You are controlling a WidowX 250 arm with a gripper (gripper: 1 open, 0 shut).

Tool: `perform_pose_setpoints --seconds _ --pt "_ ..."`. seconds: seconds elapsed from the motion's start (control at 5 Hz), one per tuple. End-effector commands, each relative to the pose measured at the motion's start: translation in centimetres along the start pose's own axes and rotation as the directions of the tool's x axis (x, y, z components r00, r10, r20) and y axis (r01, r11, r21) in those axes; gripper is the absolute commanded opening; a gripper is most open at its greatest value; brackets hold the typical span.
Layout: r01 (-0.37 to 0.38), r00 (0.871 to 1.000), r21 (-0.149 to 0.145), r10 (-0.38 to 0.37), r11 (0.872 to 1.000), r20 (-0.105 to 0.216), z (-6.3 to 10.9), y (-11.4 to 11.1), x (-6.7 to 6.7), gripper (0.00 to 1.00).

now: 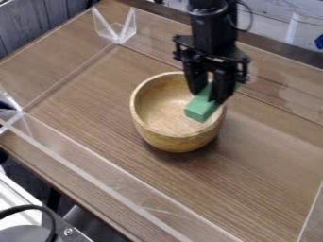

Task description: Remove the green block from inside the brown bowl and put it on the table

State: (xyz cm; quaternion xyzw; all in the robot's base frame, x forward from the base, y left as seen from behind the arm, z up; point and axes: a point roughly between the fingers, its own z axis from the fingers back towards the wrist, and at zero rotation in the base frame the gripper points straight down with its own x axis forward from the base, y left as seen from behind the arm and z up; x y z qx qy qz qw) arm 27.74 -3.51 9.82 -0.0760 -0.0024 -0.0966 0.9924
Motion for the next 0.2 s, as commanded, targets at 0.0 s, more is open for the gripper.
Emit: perform_pose_setpoints --seconds 0.0 --pt "0.033 0.996 0.004 -0.033 0.999 0.081 1.55 -2.30 1.74 0.00"
